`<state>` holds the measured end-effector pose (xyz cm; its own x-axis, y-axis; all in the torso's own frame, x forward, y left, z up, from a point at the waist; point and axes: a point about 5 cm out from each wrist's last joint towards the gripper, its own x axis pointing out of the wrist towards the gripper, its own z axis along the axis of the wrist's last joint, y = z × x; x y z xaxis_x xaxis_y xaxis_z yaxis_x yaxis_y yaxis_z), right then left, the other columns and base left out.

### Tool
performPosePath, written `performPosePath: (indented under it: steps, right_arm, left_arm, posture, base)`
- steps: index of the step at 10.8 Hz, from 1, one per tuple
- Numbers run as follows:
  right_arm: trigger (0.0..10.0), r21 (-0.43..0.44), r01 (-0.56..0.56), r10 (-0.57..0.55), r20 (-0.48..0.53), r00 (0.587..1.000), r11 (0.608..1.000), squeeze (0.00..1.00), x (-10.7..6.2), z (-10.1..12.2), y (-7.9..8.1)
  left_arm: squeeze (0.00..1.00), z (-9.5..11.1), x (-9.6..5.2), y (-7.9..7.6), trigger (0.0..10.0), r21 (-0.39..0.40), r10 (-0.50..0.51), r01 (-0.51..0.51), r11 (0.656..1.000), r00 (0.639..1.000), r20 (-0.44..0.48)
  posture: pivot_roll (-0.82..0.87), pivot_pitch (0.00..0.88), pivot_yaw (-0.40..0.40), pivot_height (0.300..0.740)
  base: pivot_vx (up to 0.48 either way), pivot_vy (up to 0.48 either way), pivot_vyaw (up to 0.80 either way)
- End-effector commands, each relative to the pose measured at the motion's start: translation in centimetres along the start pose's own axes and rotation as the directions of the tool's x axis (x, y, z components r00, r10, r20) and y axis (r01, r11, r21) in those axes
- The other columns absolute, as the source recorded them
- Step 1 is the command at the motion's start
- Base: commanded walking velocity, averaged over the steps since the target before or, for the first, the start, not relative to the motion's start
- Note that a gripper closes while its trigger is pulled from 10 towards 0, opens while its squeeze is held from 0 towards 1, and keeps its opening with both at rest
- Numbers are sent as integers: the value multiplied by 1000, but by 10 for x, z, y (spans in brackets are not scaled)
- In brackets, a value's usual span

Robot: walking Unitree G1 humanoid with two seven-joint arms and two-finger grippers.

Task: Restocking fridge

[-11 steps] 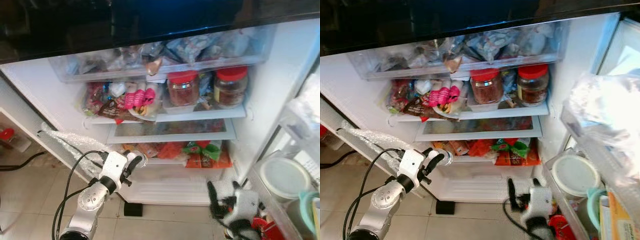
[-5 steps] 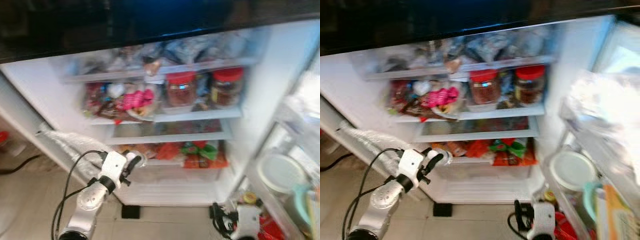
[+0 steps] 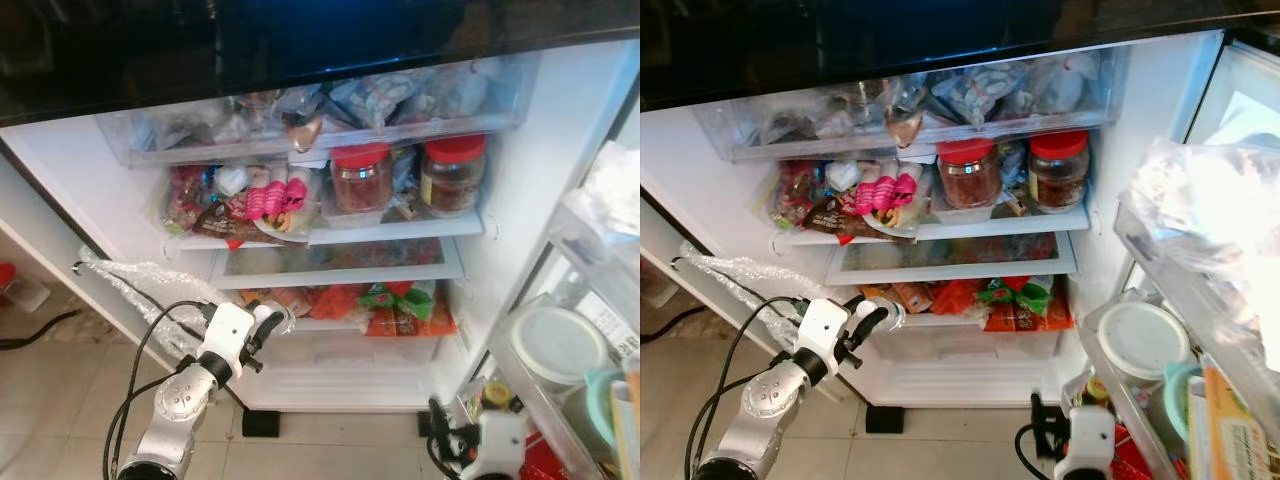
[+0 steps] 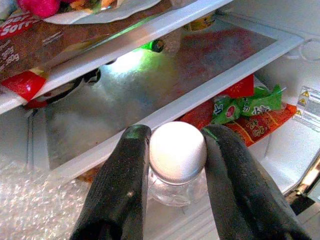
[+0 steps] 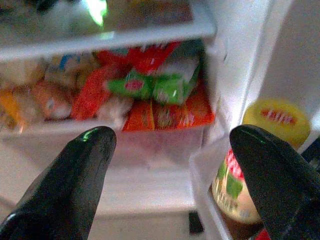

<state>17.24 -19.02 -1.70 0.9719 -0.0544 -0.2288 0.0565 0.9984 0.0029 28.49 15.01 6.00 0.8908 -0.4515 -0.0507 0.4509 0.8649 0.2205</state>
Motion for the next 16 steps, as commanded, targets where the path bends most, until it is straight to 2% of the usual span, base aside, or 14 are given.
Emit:
performPosePath:
  steps: [1,2,4,5,6,8,9,11,13,16]
  right_arm:
    - [10000,19,28,-29,65,997,999,0,2,10,-1]
    - [10000,25,26,-28,99,995,999,0,4,17,1]
    - [10000,47,-11,2,185,983,999,0,8,34,15]
    - [10000,45,-26,19,161,987,999,0,7,30,18]
    - [10000,7,-50,50,52,997,999,0,2,11,20]
    - [10000,0,-34,34,-26,999,999,0,-5,-3,14]
    - [10000,25,-41,40,47,998,999,0,-3,9,14]
    - [10000,42,-48,43,121,992,998,0,6,26,21]
    - [10000,38,-78,73,112,991,996,0,7,25,30]
    - [10000,40,-79,74,108,991,996,0,6,25,30]
  left_arm:
    - [0,0,-3,5,10000,18,12,-11,1000,1000,-6]
    - [0,1,-2,5,10000,20,13,-13,1000,1000,-5]
    - [0,0,-4,6,10000,22,17,-17,1000,1000,-6]
    - [0,0,-5,5,10000,21,17,-16,1000,1000,-7]
    - [0,-1,-5,4,10000,15,16,-16,1000,1000,-9]
    - [0,-1,-5,5,10000,16,14,-14,1000,1000,-9]
    - [0,-1,-5,5,10000,18,15,-14,1000,1000,-10]
    - [0,-1,-5,5,10000,14,17,-17,1000,1000,-10]
    - [0,-1,-5,4,10000,11,19,-19,1000,1000,-10]
    - [0,-2,-5,4,10000,12,19,-19,1000,1000,-10]
  posture:
    - [-169,60,141,740]
    - [-169,60,141,740]
    - [-165,66,137,740]
    - [-164,69,136,740]
    - [-168,71,137,740]
    - [-169,70,138,740]
    - [-171,68,139,740]
    - [-174,68,137,740]
    - [-173,65,135,740]
    - [-173,65,135,740]
  base:
    - [0,0,0]
    - [0,0,0]
    - [0,0,0]
    - [0,0,0]
    - [0,0,0]
    - [0,0,0]
    - [0,0,0]
    - [0,0,0]
    - [0,0,0]
    - [0,0,0]
